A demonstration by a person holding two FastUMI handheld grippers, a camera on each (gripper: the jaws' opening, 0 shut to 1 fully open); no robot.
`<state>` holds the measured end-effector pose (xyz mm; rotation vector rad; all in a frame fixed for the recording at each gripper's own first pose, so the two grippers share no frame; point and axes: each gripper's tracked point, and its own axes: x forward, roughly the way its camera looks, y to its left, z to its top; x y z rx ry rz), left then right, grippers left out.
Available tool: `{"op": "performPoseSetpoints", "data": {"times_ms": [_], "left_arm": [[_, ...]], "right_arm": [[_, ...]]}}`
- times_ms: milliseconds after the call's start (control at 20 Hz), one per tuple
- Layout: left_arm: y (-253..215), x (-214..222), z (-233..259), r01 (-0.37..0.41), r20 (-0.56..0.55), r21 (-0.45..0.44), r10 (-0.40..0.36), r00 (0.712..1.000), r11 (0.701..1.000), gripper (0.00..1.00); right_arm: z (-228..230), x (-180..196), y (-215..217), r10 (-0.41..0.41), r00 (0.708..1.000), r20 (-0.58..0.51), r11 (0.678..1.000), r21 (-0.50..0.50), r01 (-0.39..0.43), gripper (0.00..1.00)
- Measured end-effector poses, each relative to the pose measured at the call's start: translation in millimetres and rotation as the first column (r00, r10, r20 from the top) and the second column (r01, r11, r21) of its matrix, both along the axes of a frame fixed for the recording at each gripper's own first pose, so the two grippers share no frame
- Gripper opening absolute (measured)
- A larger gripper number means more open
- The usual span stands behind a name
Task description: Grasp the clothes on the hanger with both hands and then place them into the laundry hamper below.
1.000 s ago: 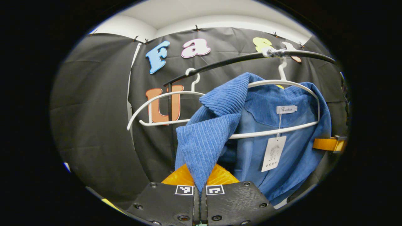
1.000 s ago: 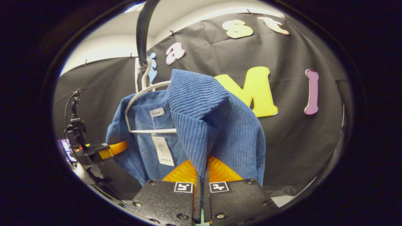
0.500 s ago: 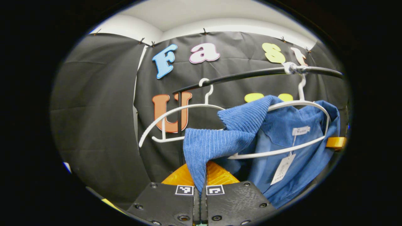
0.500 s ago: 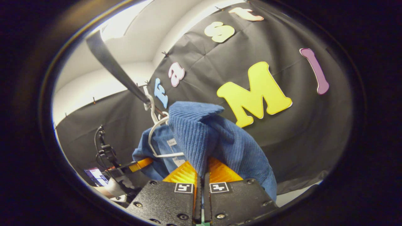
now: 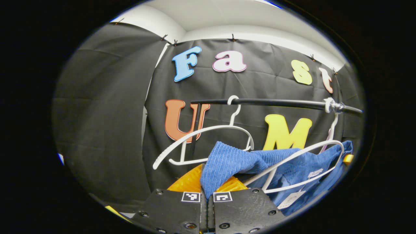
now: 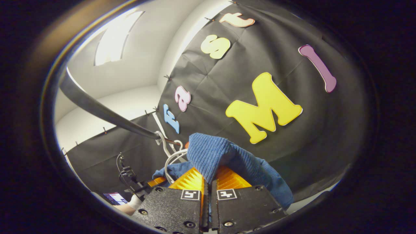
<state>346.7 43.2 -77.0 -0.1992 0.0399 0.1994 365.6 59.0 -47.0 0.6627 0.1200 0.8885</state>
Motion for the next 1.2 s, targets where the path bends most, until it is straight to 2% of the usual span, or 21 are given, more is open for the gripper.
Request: {"op": "performPoseSetpoints", "data": {"times_ms": [50, 200, 300, 450, 750, 950, 1150, 1200], "left_arm": [[1.6, 2.7, -2.2, 0.002, -0.007, -0.004, -0.002, 1.0, 1.0, 0.04], [4.2, 11.7, -13.4, 0.016, -0.036, -0.021, -0.017, 0.999, 1.0, 0.04], [2.9, 12.6, -27.2, 0.024, -0.066, -0.04, -0.027, 0.997, 0.999, 0.04], [-1.5, 8.6, -46.5, 0.037, -0.1, -0.043, -0.042, 0.994, 0.998, 0.01], [-7.7, 5.0, -76.9, 0.046, -0.154, -0.057, -0.054, 0.987, 0.997, 0.01], [-10.7, -3.8, -106.8, 0.049, -0.204, -0.071, -0.063, 0.977, 0.996, 0.01], [-12.0, -21.5, -146.5, 0.024, -0.264, -0.112, -0.053, 0.963, 0.993, 0.01], [-12.8, -27.5, -156.5, 0.017, -0.279, -0.123, -0.051, 0.959, 0.992, 0.05]], "right_arm": [[-0.5, 3.2, -3.8, -0.009, 1.0, -0.008, 1.0, 0.01, 0.009, 0.06], [5.0, 8.1, -11.1, -0.021, 0.998, -0.058, 0.997, 0.076, 0.025, 0.06], [2.8, 24.5, -24.4, -0.101, 0.991, -0.087, 0.991, 0.081, 0.108, 0.06], [-4.9, 26.4, -27.0, -0.139, 0.985, -0.099, 0.989, 0.047, 0.144, 0.06], [-54.8, 41.3, -42.5, -0.208, 0.949, -0.238, 0.977, -0.014, 0.211, 0.06], [-99.8, 42.6, -47.2, -0.242, 0.923, -0.299, 0.969, -0.117, 0.216, 0.06], [-131.3, 32.9, -45.1, -0.242, 0.905, -0.349, 0.967, -0.165, 0.195, 0.06], [-138.0, 30.2, -44.1, -0.245, 0.903, -0.354, 0.965, -0.181, 0.191, 0.06]]}}
